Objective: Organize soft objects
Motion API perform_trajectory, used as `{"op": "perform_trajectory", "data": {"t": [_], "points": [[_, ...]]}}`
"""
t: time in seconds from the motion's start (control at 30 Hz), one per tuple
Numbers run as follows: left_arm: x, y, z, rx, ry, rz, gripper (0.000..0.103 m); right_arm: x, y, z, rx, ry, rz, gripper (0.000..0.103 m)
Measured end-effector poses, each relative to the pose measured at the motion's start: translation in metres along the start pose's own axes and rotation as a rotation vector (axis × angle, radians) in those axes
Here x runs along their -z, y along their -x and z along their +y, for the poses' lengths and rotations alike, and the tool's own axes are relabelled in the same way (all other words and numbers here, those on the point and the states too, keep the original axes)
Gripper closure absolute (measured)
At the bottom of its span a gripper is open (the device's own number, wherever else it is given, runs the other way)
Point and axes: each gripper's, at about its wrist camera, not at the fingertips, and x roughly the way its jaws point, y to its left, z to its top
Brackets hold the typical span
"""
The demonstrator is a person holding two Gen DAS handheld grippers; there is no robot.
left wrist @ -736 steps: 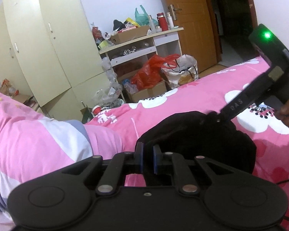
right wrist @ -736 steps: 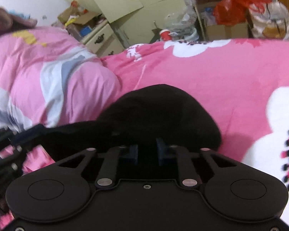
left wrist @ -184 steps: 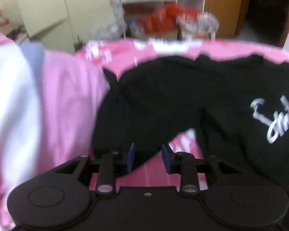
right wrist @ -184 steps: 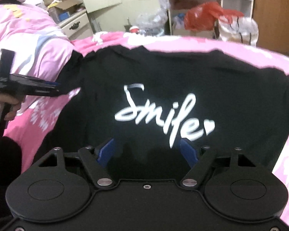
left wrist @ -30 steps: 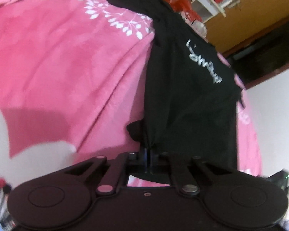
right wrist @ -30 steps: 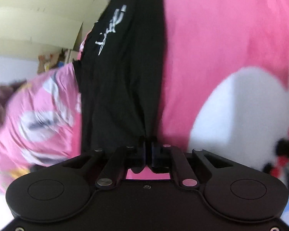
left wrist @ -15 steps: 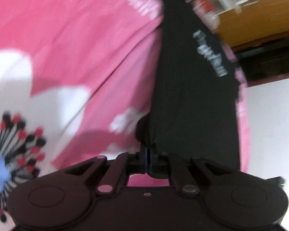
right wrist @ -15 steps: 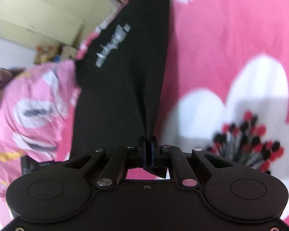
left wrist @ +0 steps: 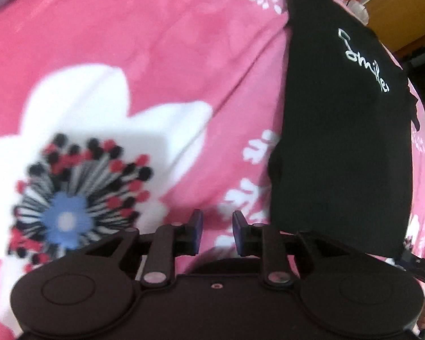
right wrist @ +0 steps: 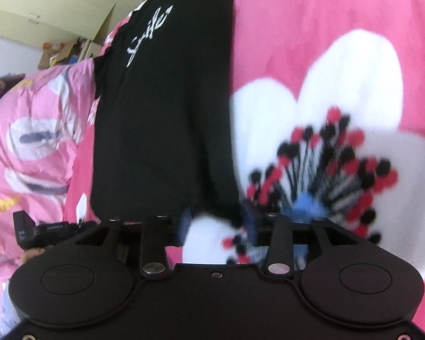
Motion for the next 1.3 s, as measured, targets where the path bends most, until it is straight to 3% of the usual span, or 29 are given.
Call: {"op": "perform_trajectory", "data": {"t": [0.07,0.17,0.23,0.33,0.43,0.47,0.57,0.87,0.97,1.03,1.1,1.23,1.3], "points": [[0.003,0.011,-0.007,0.034,-0.026,-0.058,0.082,0.004,0.005,0.005,0.035,0.022,0.007,0.058],[0.001,0.009,-0.04,0.048,-0.126,-0.095,0.083,0.006,0.022,0.022,0.143,0.103,-0.063,0.052],[-0.001,-0.007,-0.076,0.019,-0.253,-0.109,0.083,-0.001,0.026,0.04,0.19,0.172,-0.124,0.05],[0.002,-0.027,-0.112,-0.025,-0.376,-0.113,0.083,-0.013,0.011,0.064,0.12,0.21,-0.145,0.049],[0.003,-0.052,-0.134,-0.044,-0.439,-0.063,0.082,-0.019,-0.023,0.085,0.106,0.287,-0.113,0.048],[0.002,-0.067,-0.138,-0.08,-0.446,-0.017,0.082,-0.019,-0.036,0.09,0.12,0.316,-0.089,0.048],[-0.002,-0.084,-0.128,-0.085,-0.42,0.021,0.081,-0.013,-0.053,0.087,0.173,0.353,-0.048,0.048],[-0.002,-0.077,-0.097,-0.114,-0.386,0.149,0.082,0.023,-0.016,0.054,0.145,0.347,-0.033,0.048],[-0.002,-0.078,-0.094,-0.124,-0.415,0.203,0.082,0.03,-0.008,0.052,0.174,0.346,0.048,0.044],[-0.001,-0.077,-0.094,-0.151,-0.452,0.239,0.081,0.022,0.003,0.056,0.191,0.344,0.044,0.044],[-0.001,-0.069,-0.092,-0.166,-0.49,0.235,0.081,0.011,0.016,0.061,0.211,0.341,0.023,0.042],[-0.024,-0.048,-0.075,-0.056,-0.417,0.158,0.081,-0.022,0.034,0.075,0.183,0.307,-0.047,0.038],[-0.041,-0.046,-0.07,-0.007,-0.407,0.073,0.081,-0.037,0.029,0.082,0.169,0.31,-0.073,0.038]]}}
